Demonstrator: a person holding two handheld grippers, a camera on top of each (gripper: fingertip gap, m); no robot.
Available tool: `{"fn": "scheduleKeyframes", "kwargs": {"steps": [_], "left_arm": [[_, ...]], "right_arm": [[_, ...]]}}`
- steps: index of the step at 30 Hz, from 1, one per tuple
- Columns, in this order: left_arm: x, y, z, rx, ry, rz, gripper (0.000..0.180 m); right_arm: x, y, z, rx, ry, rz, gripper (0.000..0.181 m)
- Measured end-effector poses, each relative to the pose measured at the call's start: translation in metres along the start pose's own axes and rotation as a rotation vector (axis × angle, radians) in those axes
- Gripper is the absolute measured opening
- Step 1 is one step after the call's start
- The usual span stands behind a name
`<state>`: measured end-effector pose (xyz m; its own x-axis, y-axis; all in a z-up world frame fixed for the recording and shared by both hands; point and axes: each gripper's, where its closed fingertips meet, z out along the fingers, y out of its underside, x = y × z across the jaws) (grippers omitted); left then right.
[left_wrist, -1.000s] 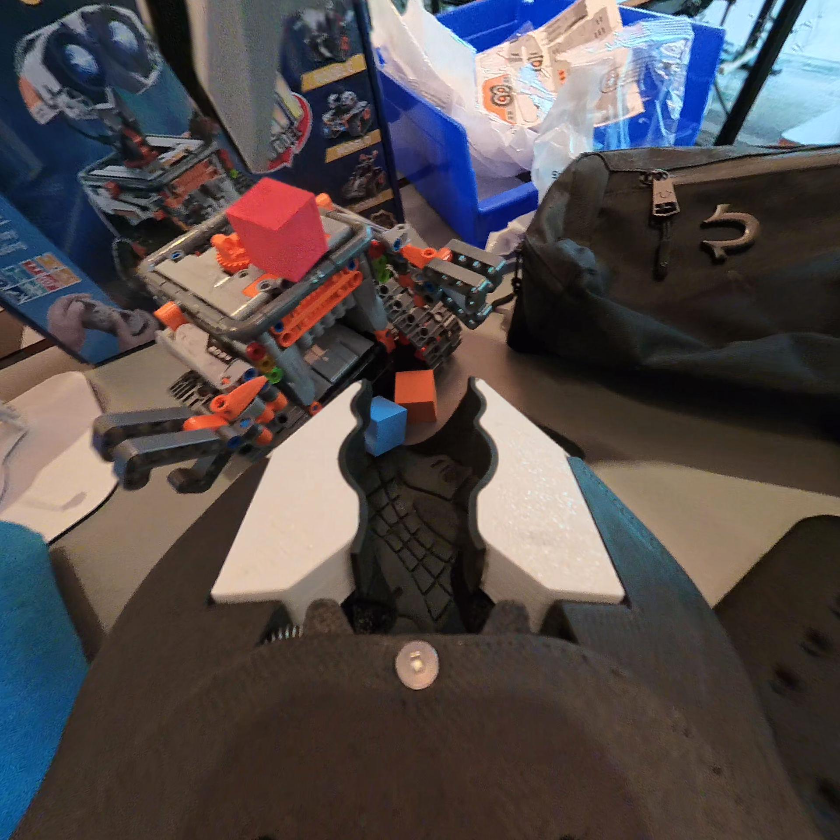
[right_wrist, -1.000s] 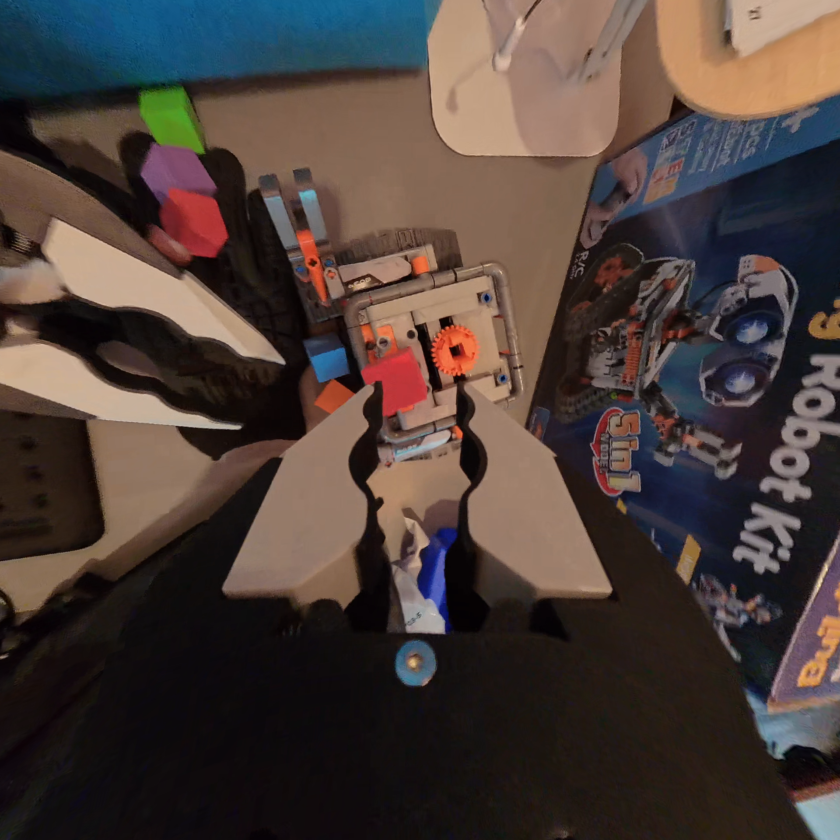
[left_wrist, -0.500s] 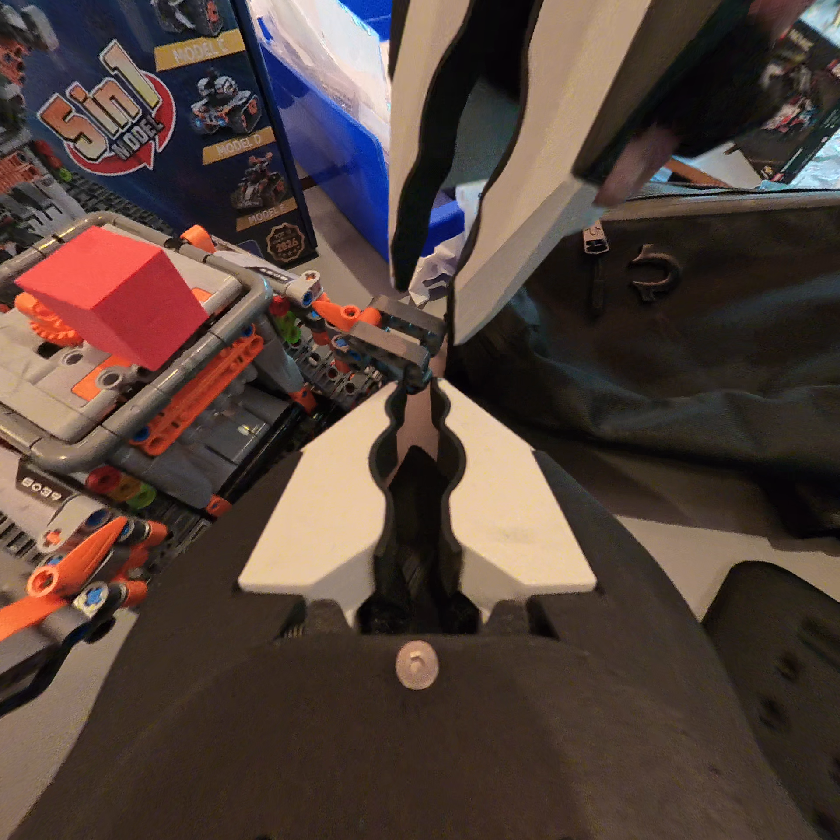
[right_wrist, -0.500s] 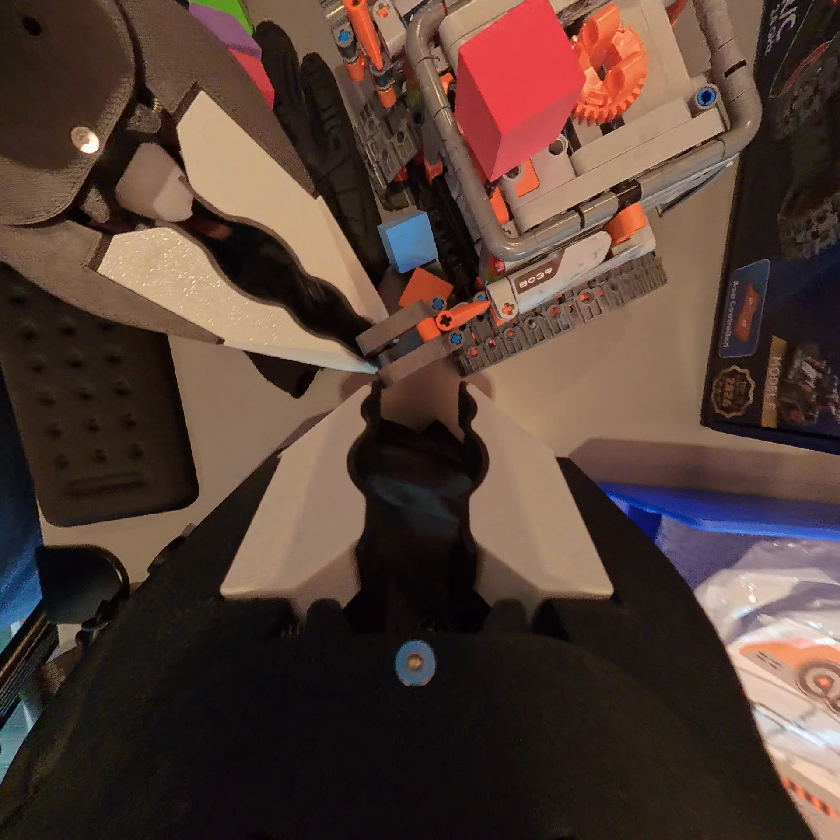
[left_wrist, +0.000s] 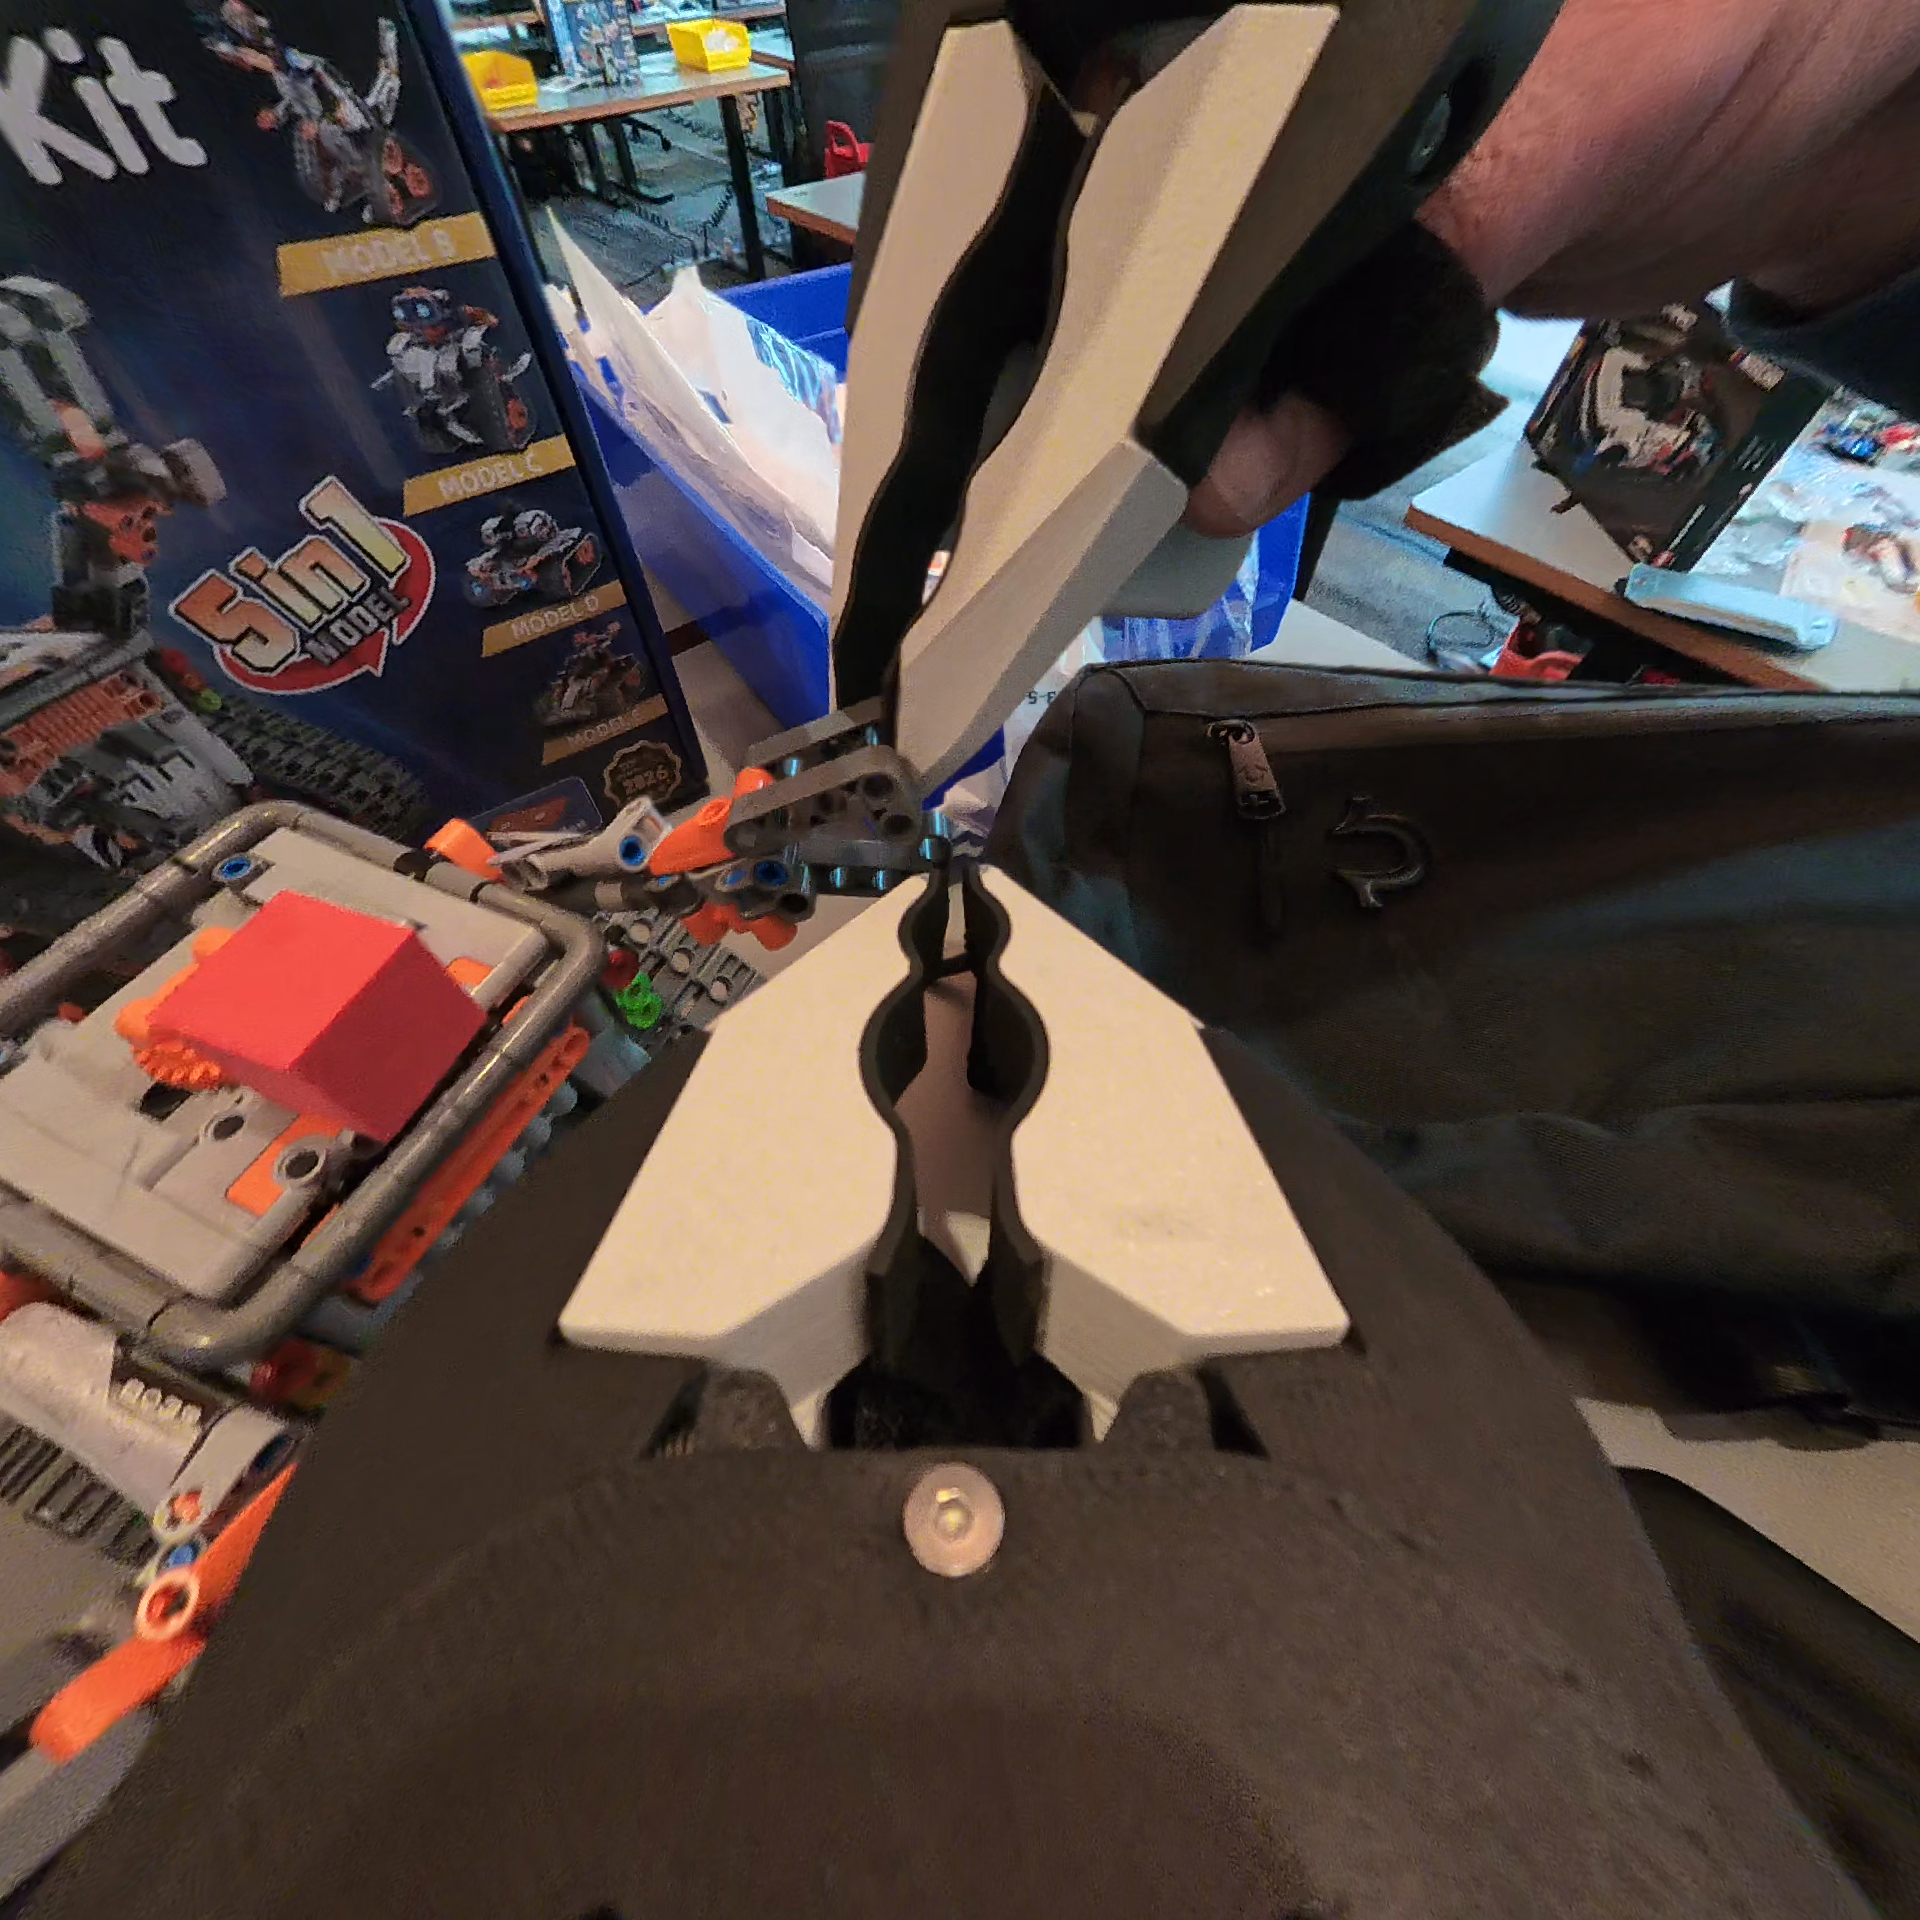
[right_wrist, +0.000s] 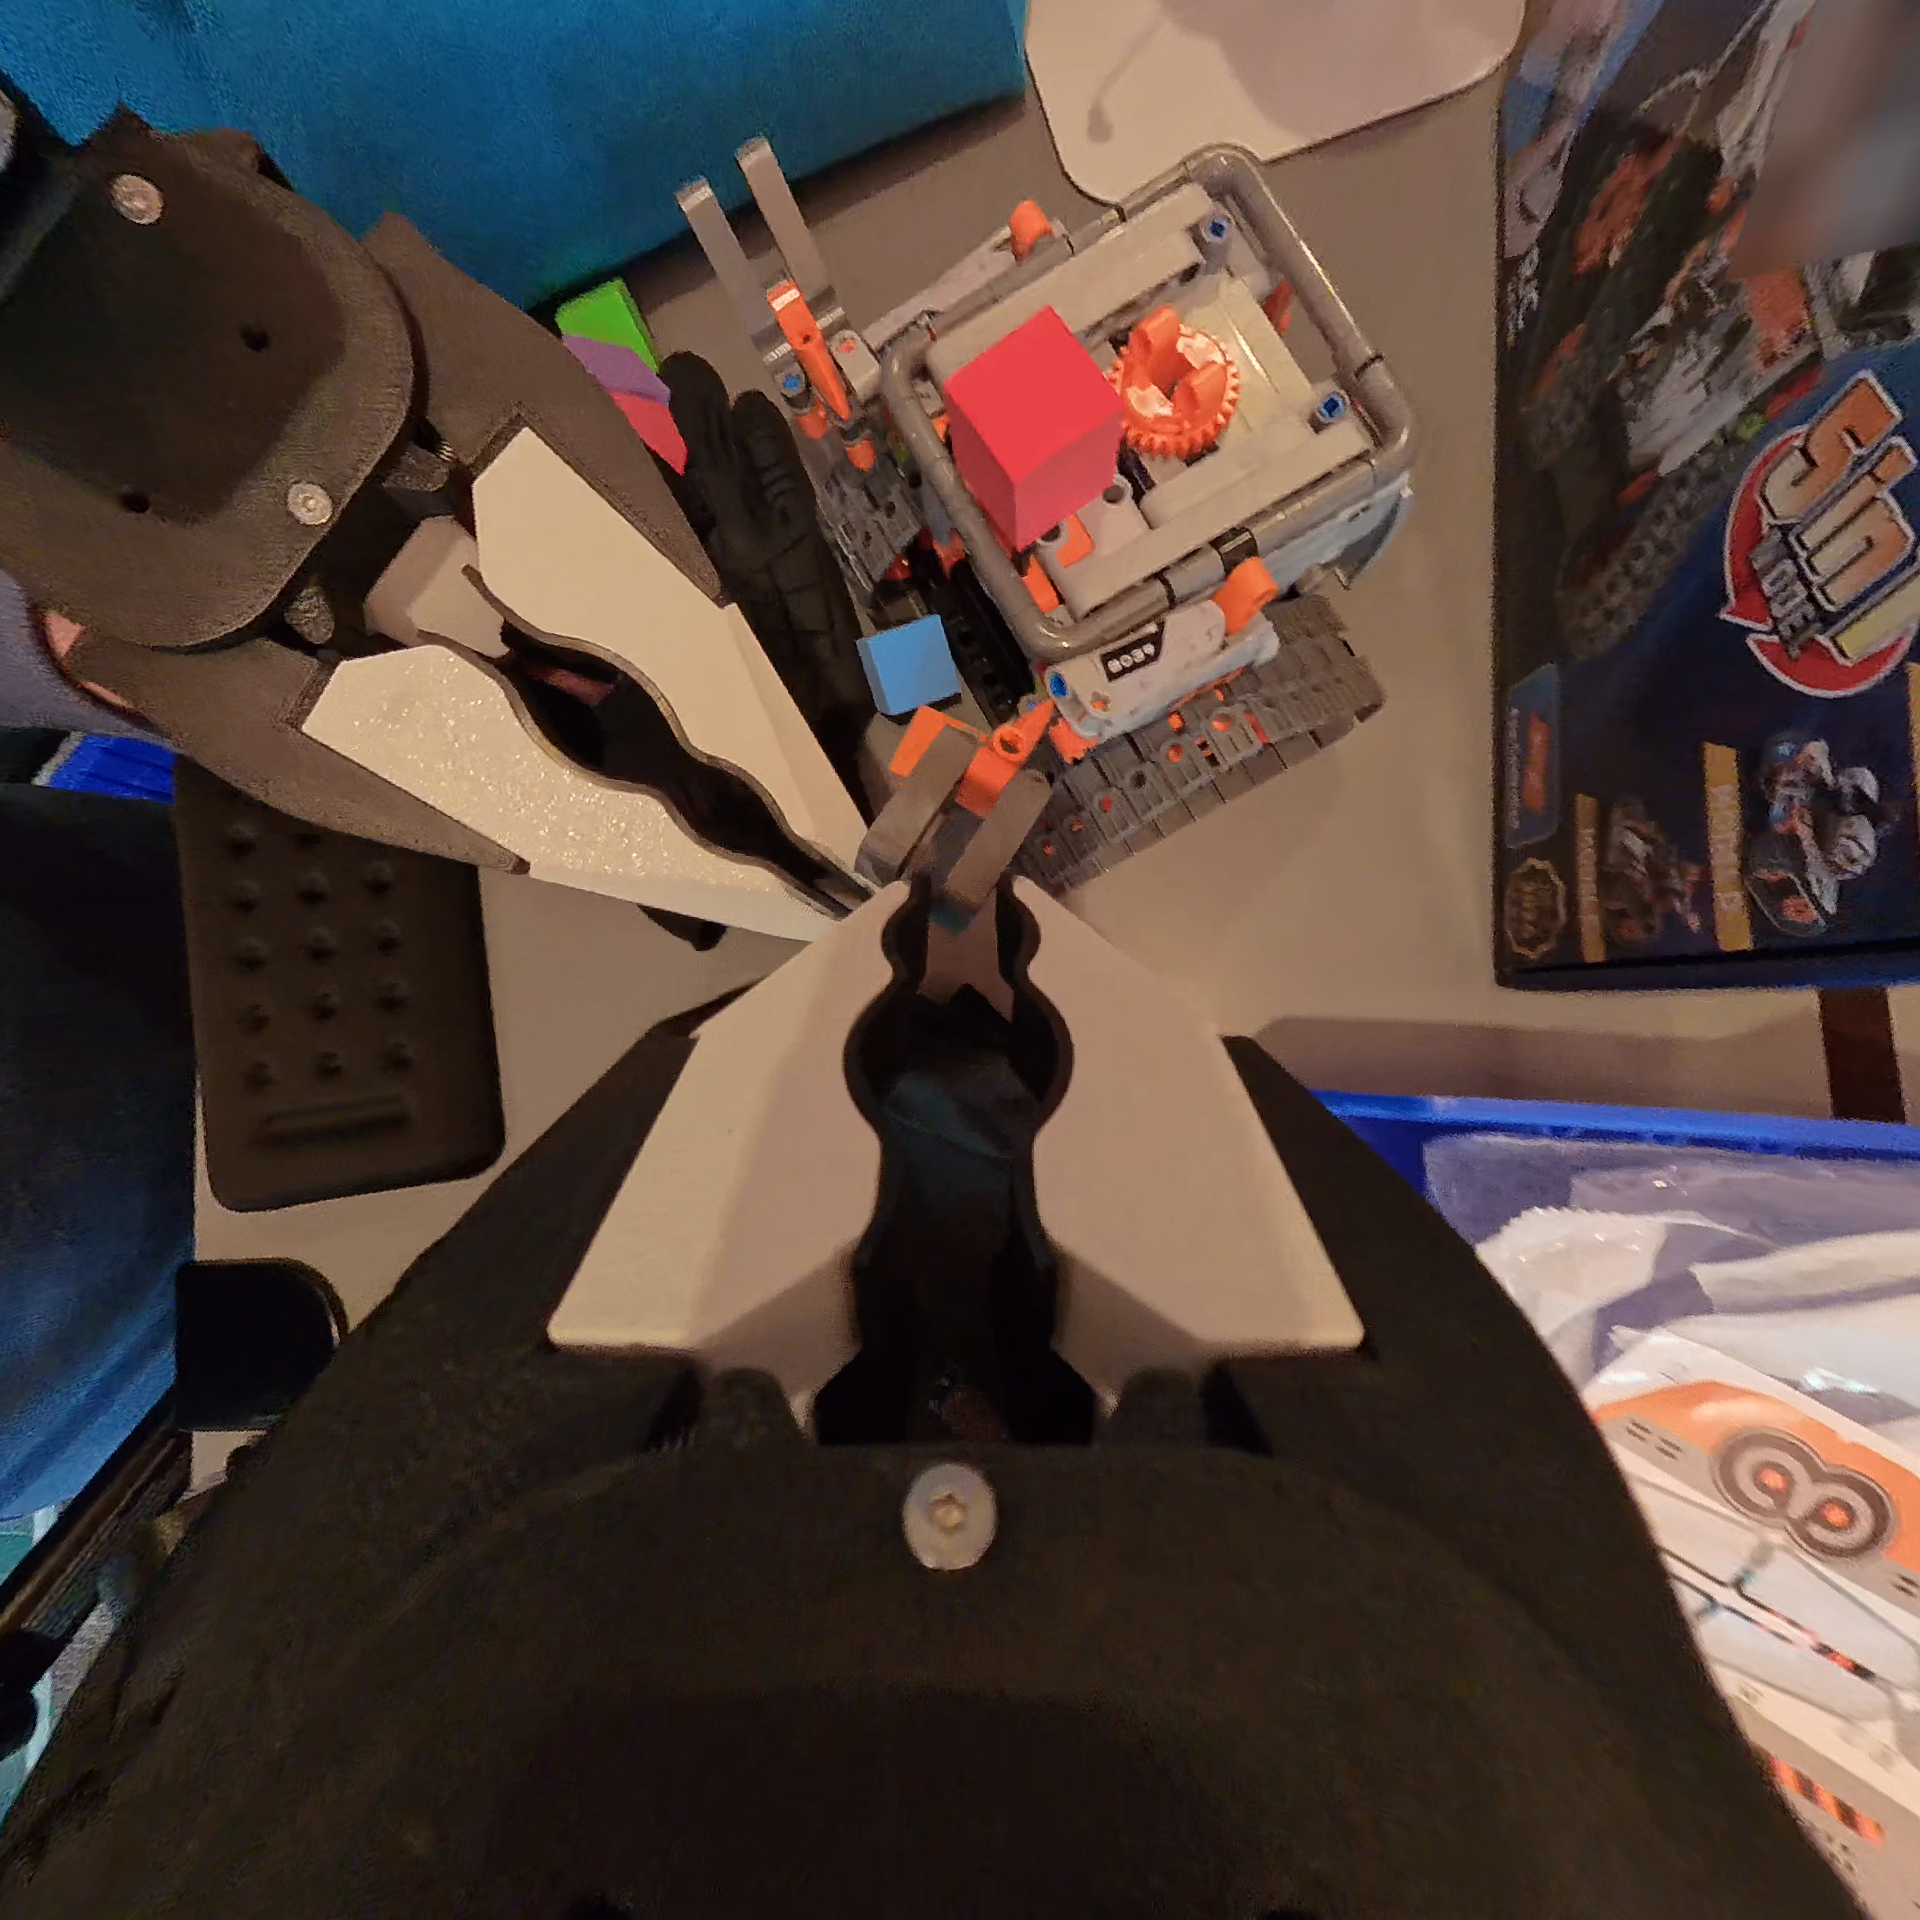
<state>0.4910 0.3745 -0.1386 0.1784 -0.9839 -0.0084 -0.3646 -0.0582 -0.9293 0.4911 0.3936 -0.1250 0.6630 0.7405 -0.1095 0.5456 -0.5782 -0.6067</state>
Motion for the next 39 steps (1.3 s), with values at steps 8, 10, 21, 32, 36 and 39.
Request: {"fn": "scheduleKeyframes", "kwargs": {"steps": [8,10,21,32,36,39], "left_arm": [[-0.007,0.02,-0.008,-0.014,-0.041,-0.049,0.023],[-0.006,0.024,-0.007,-0.002,-0.016,-0.099,0.025],[-0.012,0.017,0.022,-0.024,-0.055,-0.057,0.015],[-0.015,0.006,0.035,-0.013,-0.097,-0.007,0.013],[-0.01,0.005,0.034,0.014,-0.073,-0.035,0.019],[-0.005,0.005,0.03,0.042,-0.06,-0.049,0.021]], "right_arm": [[0.002,0.009,0.0,0.035,0.044,-0.007,0.019],[0.004,0.005,-0.003,0.056,0.052,-0.003,0.027],[0.006,-0.001,-0.001,0.099,0.066,-0.023,0.01],[0.02,0.0,-0.012,0.194,0.218,-0.039,0.009],[0.023,-0.001,-0.013,0.198,0.227,-0.029,0.008],[0.027,-0.004,-0.017,0.201,0.21,-0.01,0.008]]}}
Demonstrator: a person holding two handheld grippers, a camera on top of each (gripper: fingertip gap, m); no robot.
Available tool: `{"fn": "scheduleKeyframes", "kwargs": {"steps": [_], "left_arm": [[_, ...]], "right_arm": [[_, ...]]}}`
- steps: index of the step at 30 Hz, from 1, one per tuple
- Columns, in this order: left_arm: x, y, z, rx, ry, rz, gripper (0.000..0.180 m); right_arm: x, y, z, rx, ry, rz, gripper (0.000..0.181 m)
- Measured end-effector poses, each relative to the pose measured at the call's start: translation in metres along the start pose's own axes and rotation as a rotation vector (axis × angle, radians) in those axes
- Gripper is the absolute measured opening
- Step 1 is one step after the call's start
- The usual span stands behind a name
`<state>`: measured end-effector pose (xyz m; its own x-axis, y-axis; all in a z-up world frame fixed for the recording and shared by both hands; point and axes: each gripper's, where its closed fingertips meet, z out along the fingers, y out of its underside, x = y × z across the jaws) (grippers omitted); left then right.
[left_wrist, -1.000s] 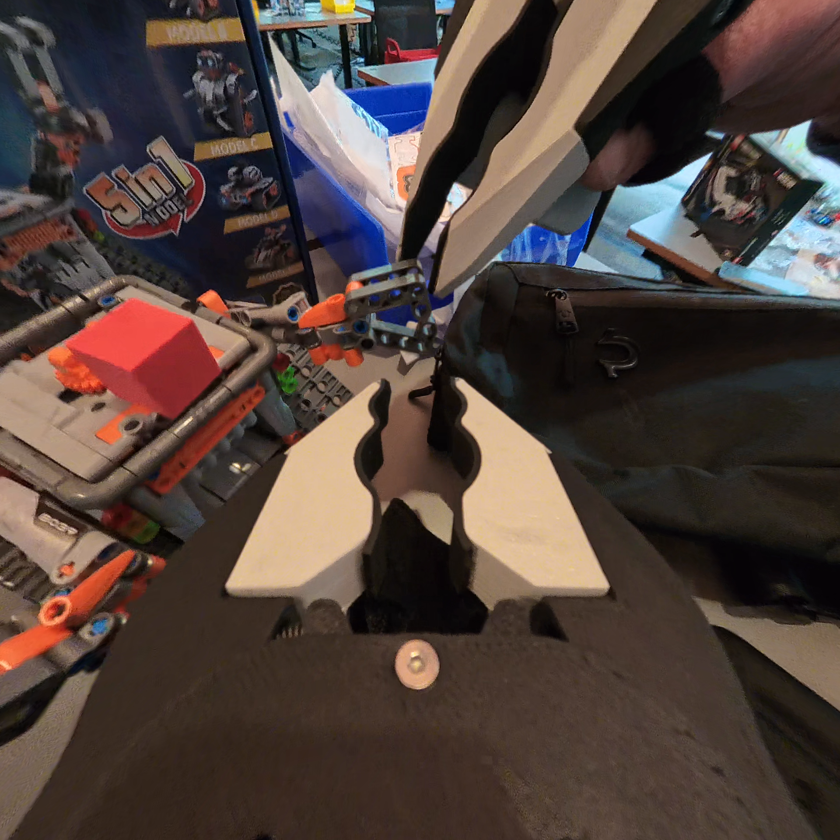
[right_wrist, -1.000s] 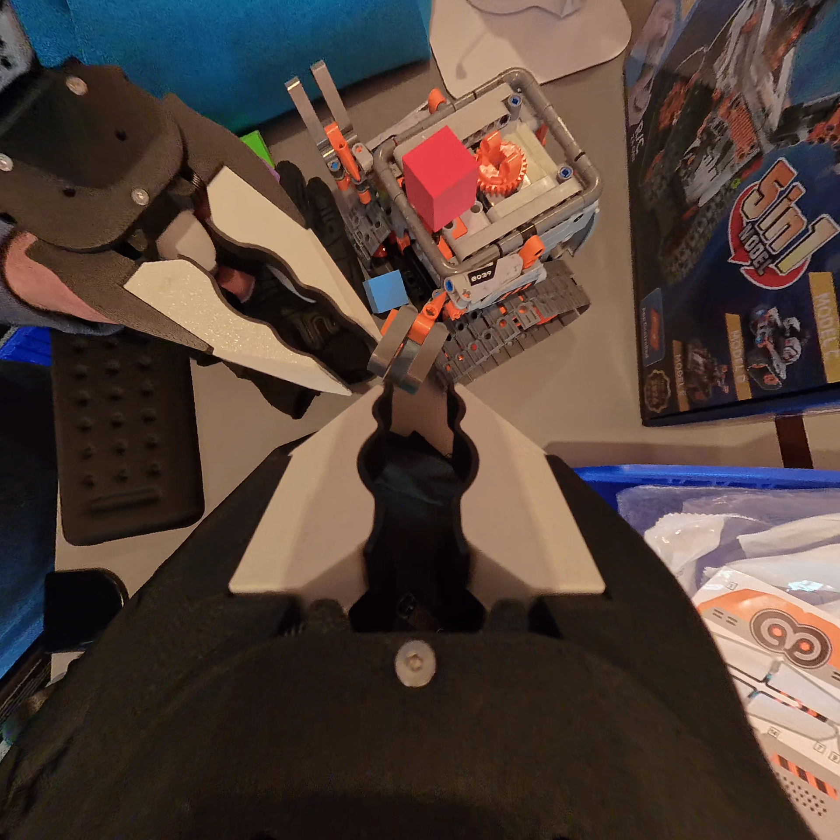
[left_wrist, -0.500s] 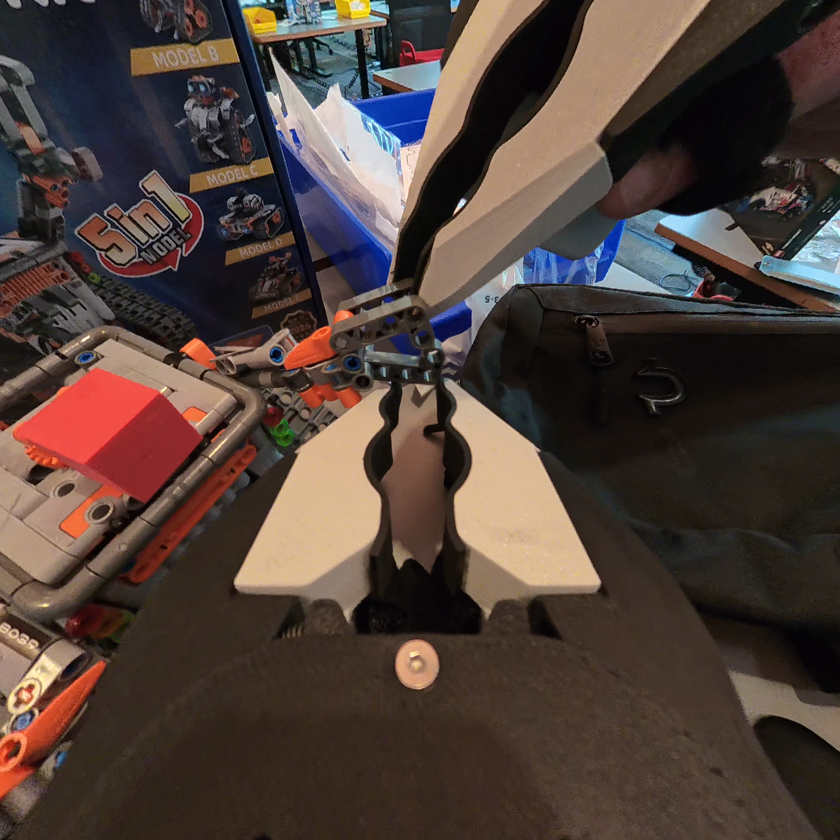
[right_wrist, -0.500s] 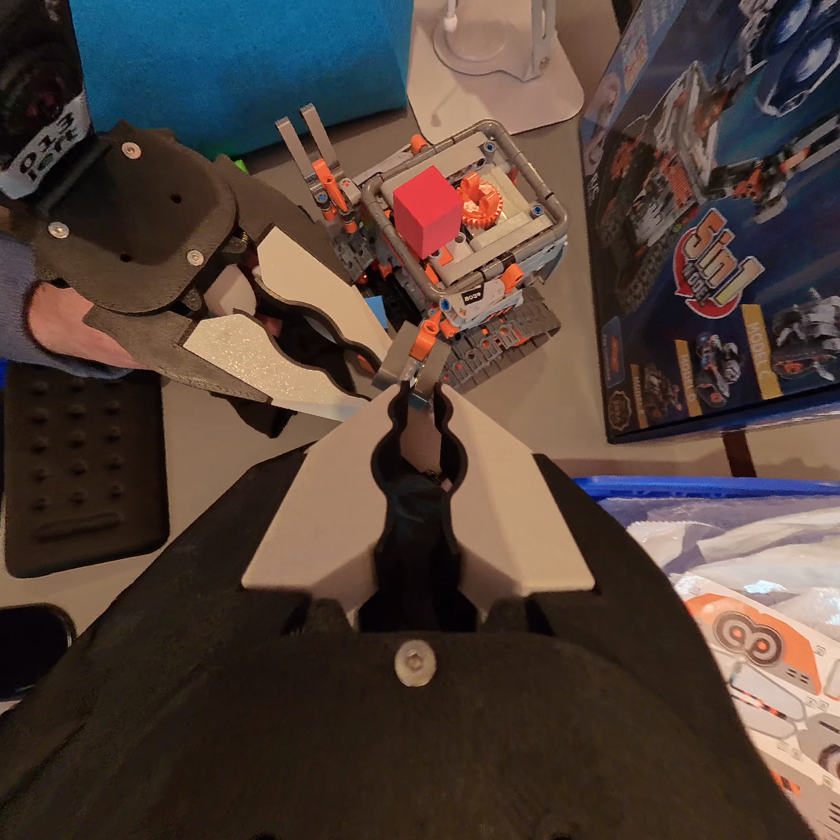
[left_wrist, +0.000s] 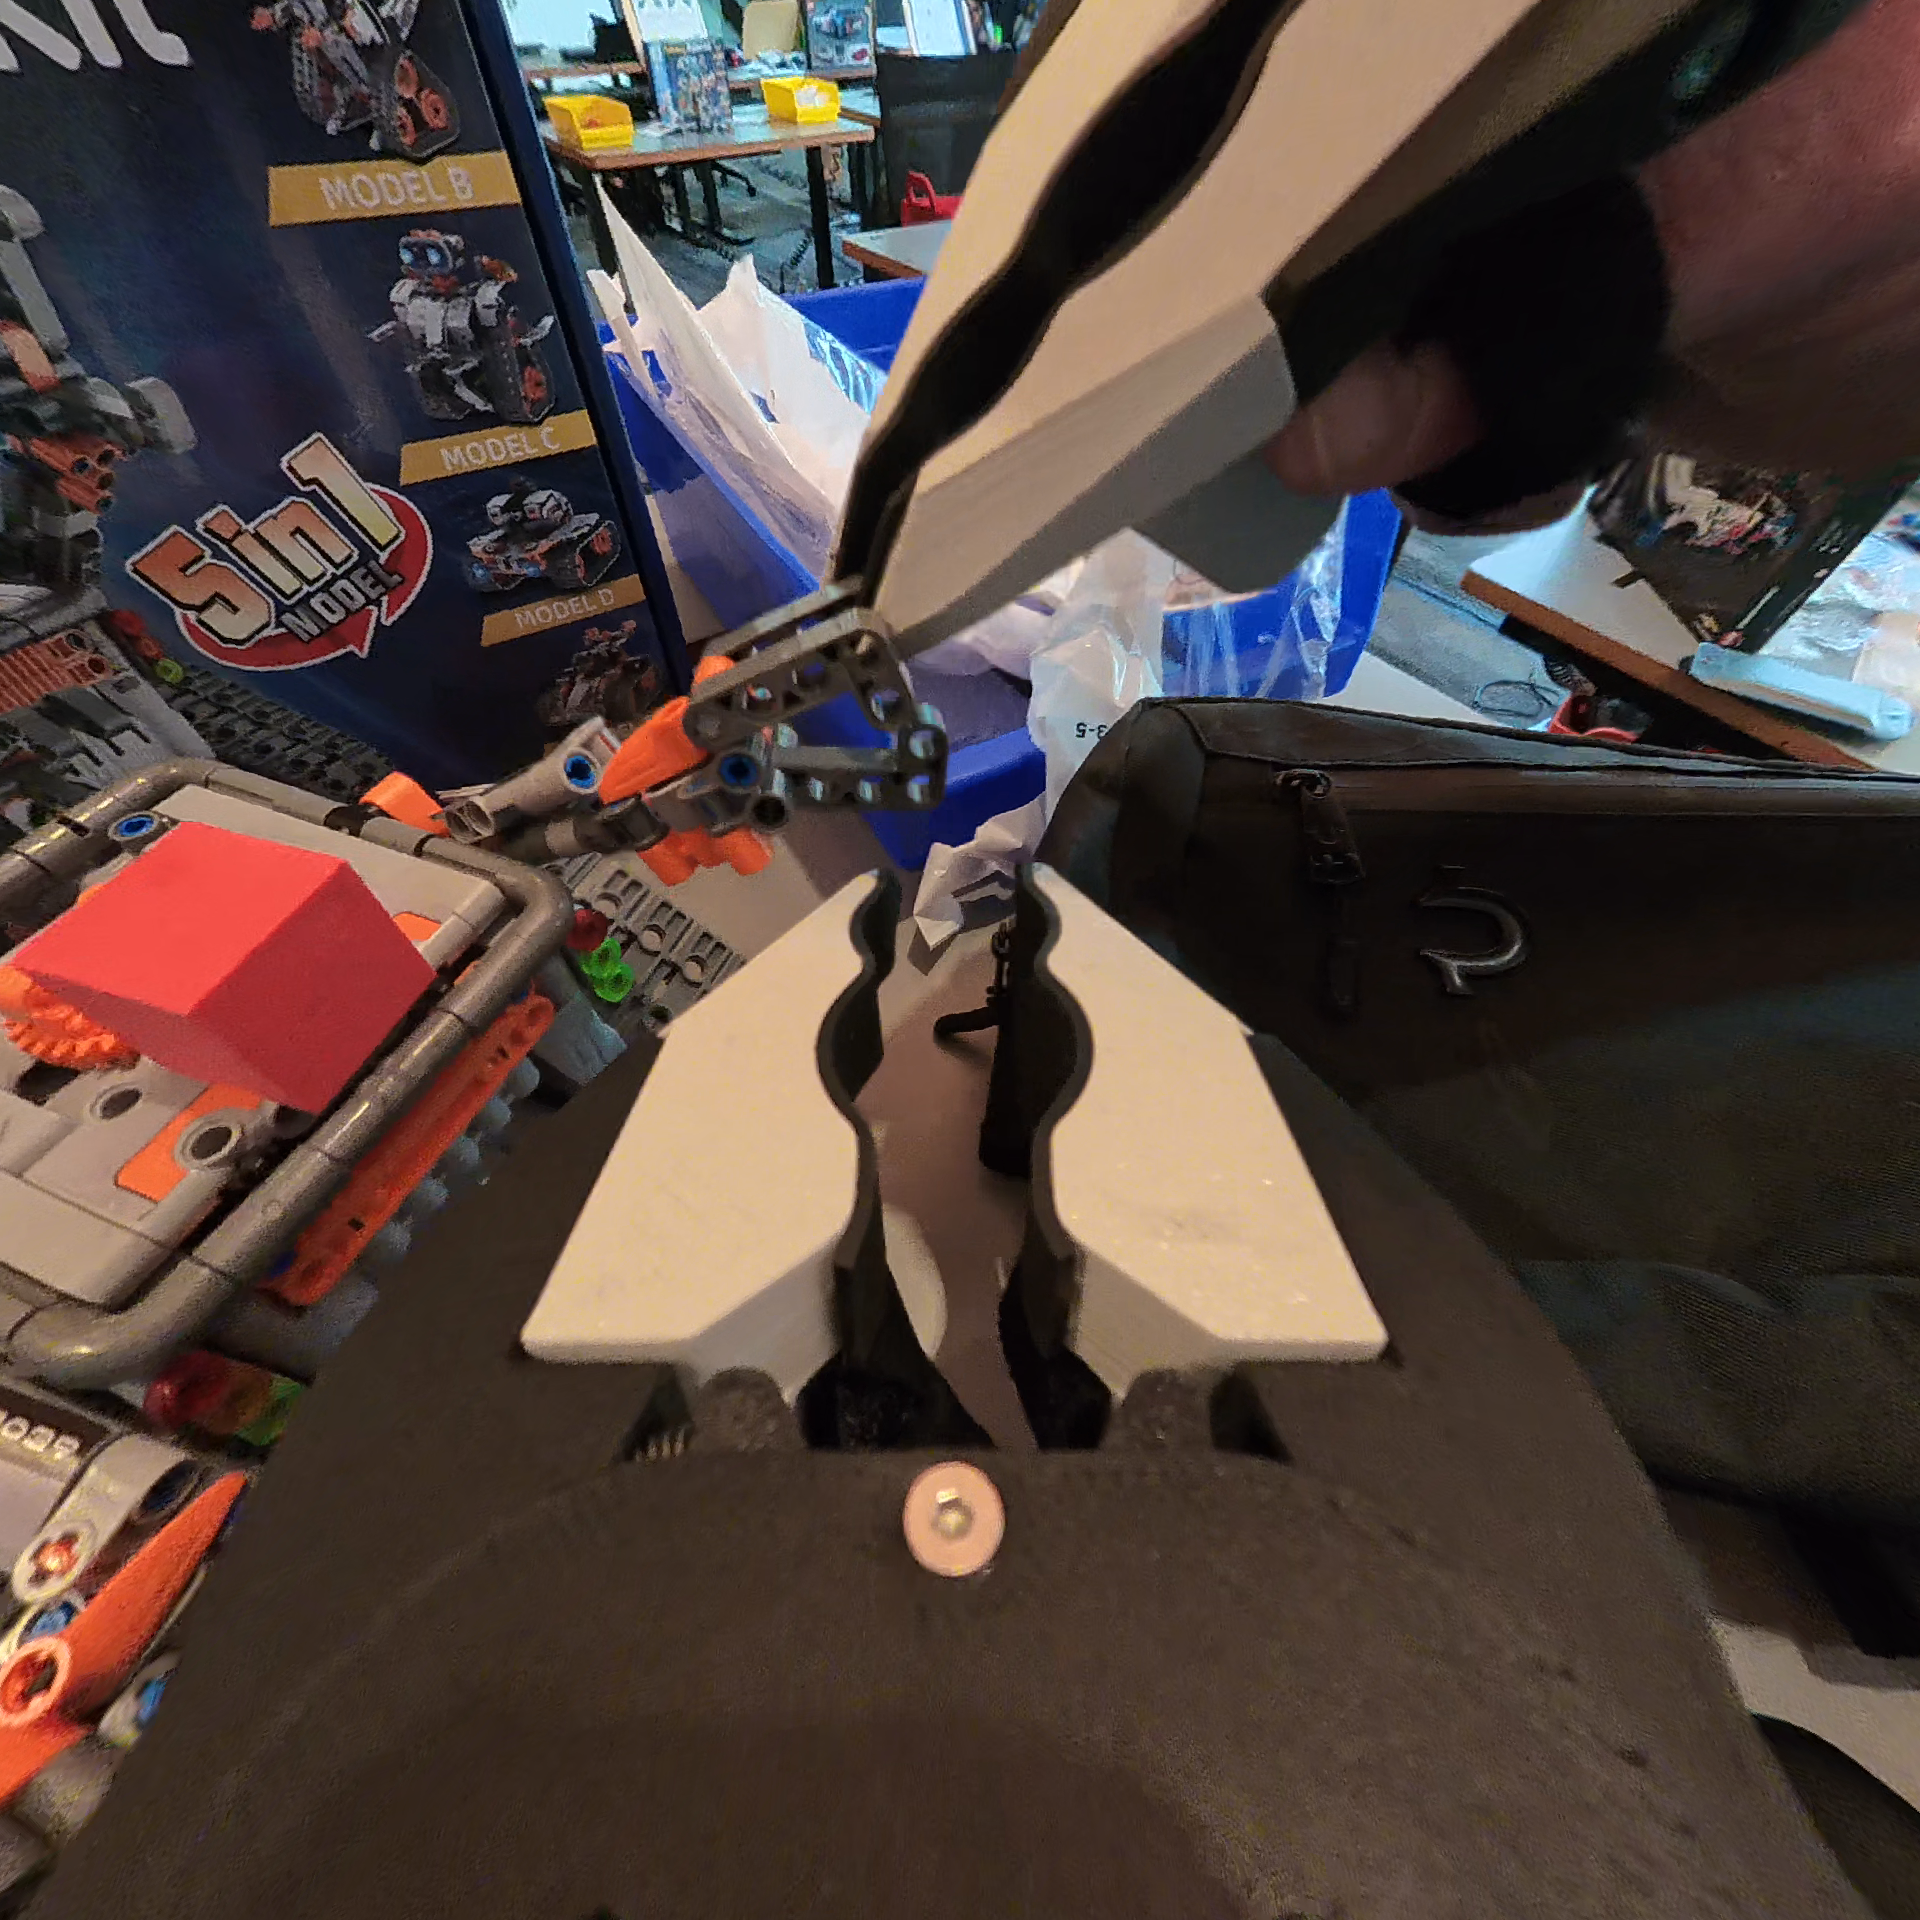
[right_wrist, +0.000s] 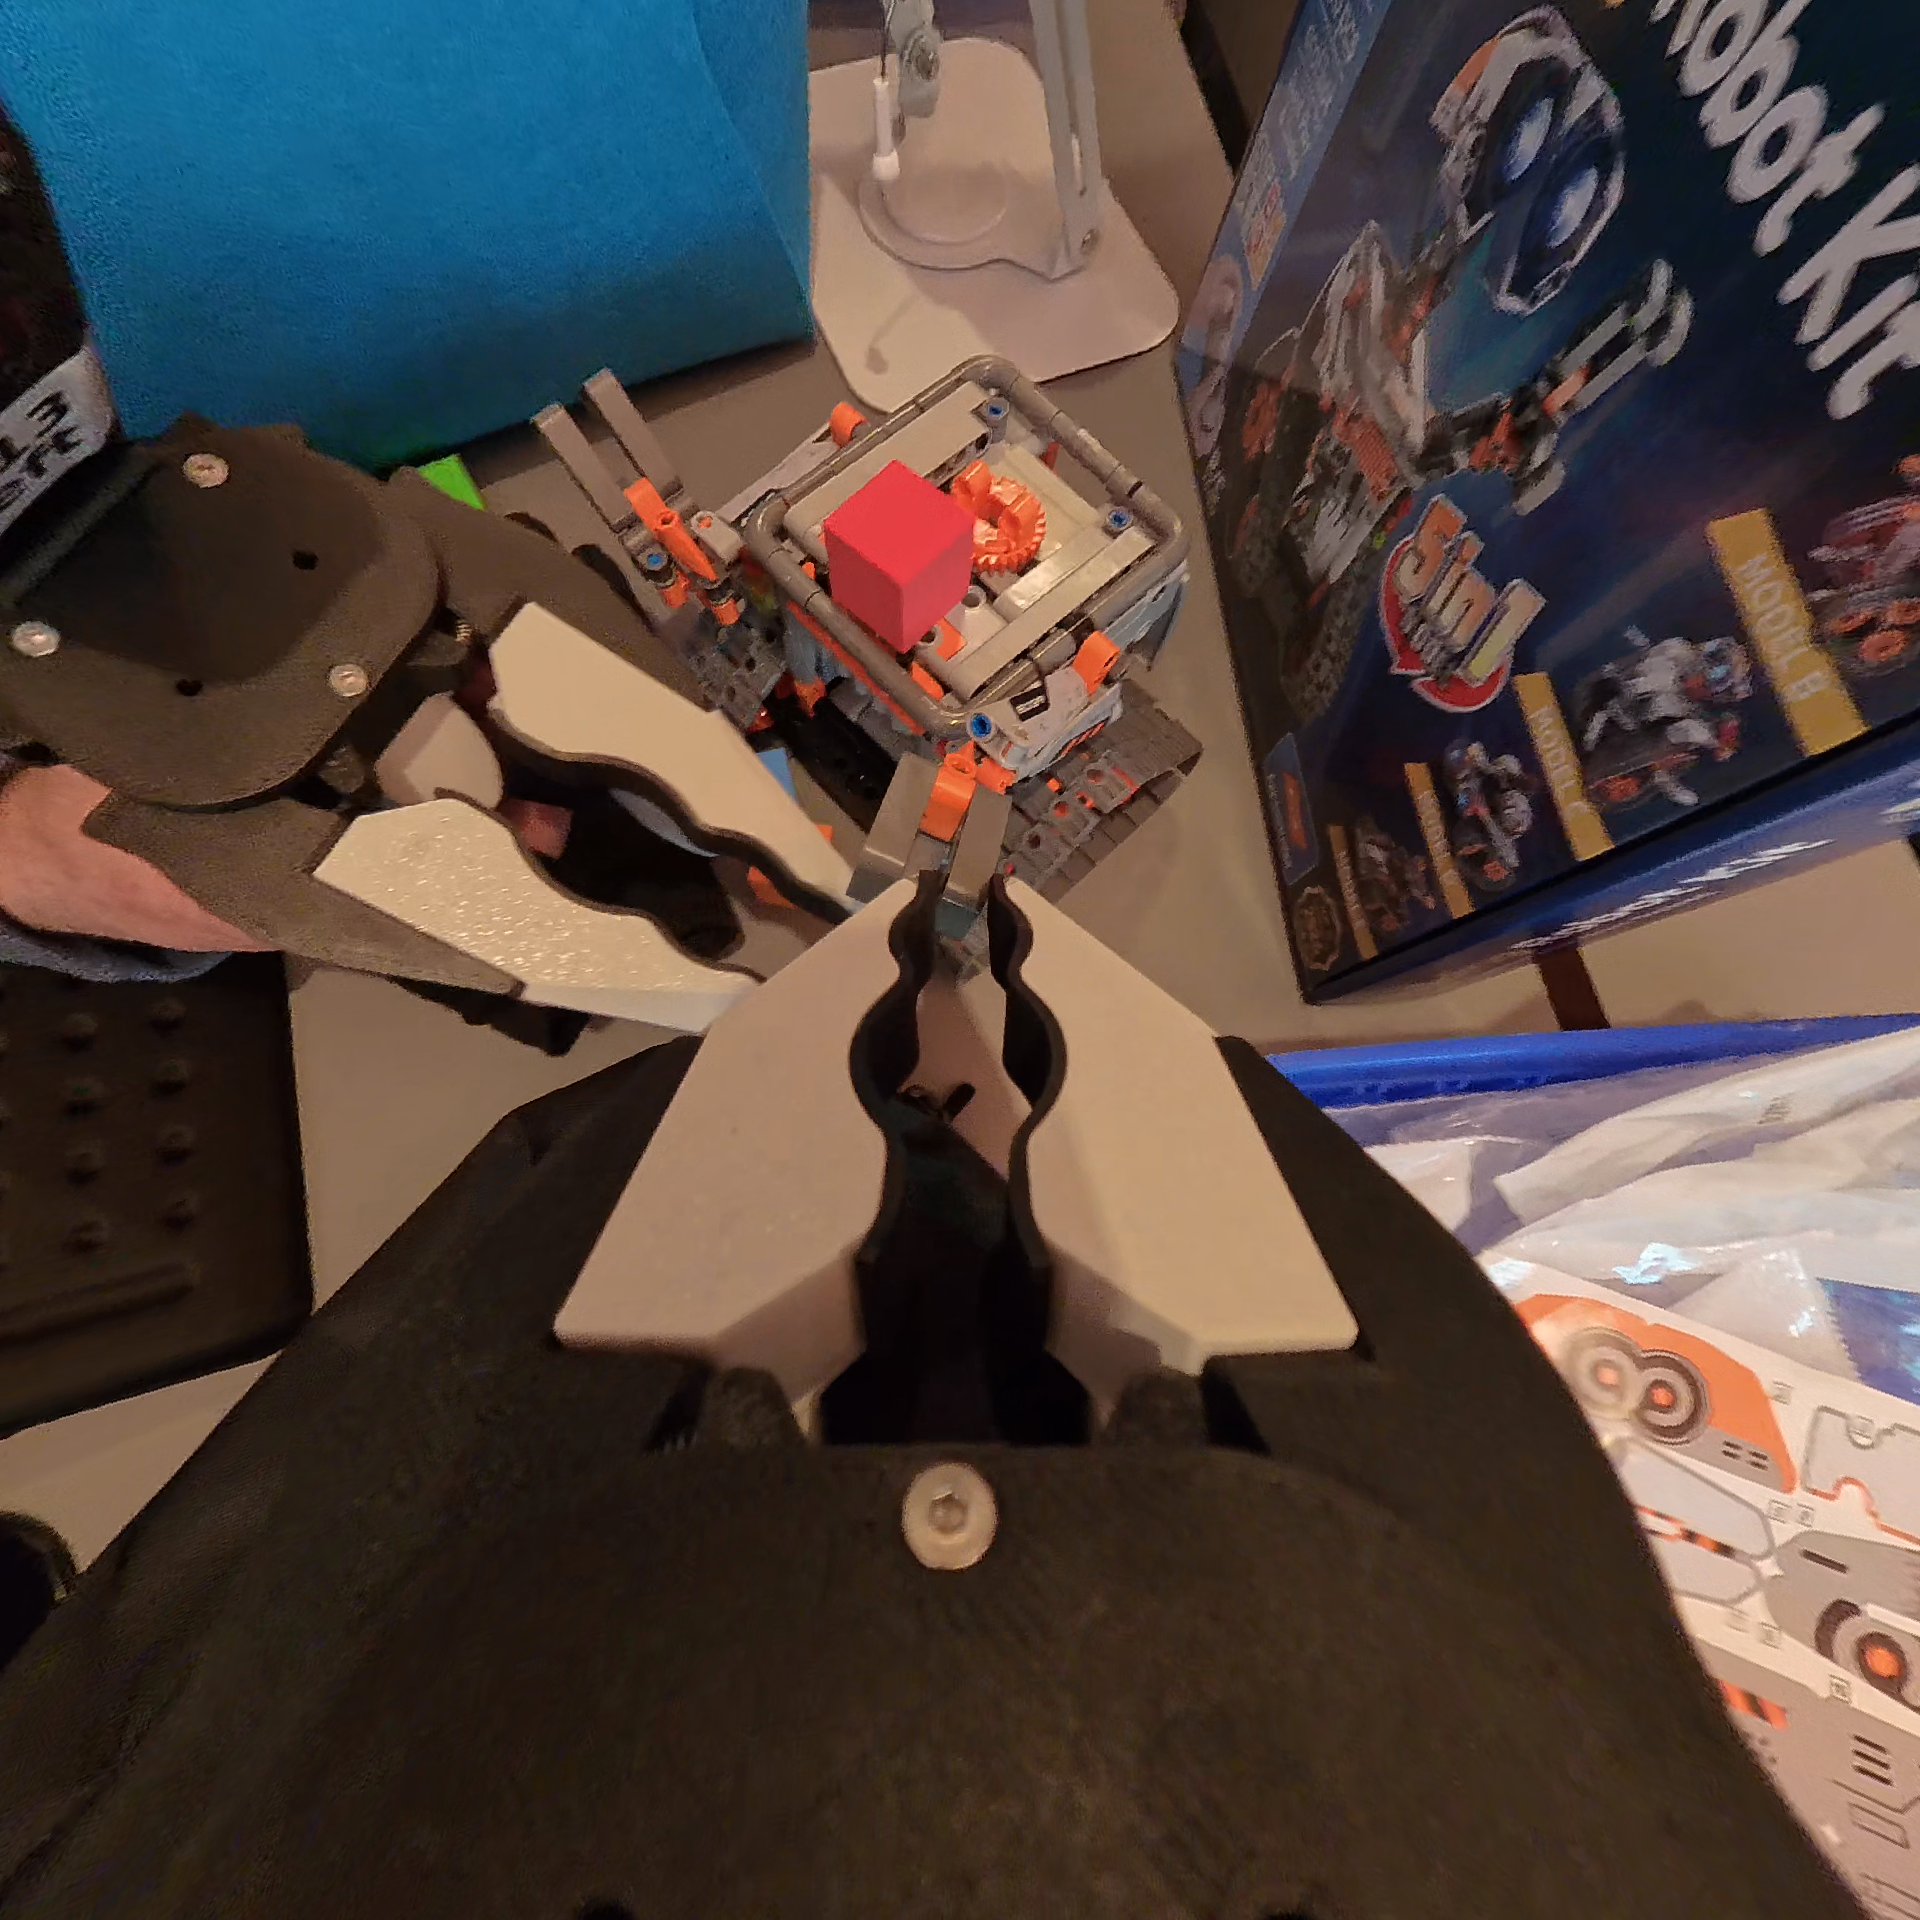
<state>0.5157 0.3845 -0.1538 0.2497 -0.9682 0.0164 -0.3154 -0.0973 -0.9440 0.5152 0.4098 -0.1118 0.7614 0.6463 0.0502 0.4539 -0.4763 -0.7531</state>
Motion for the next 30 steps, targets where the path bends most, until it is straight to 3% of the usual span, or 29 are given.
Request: {"fn": "scheduleKeyframes", "kwargs": {"steps": [9,20,25,30], "left_arm": [[-0.008,-0.034,-0.018,0.019,-0.101,0.222,0.021],[-0.039,-0.054,-0.003,-0.2,-0.085,0.402,0.026],[-0.038,-0.05,0.011,-0.25,-0.056,0.496,0.019],[-0.041,-0.053,0.016,-0.246,-0.065,0.51,0.014]], "right_arm": [[0.035,-0.009,-0.009,0.044,0.078,0.021,0.01],[0.015,0.016,-0.015,0.049,-0.052,0.14,0.026],[0.012,0.019,0.0,0.054,-0.035,0.15,0.01],[0.018,0.012,-0.001,0.094,0.004,0.147,0.009]]}}
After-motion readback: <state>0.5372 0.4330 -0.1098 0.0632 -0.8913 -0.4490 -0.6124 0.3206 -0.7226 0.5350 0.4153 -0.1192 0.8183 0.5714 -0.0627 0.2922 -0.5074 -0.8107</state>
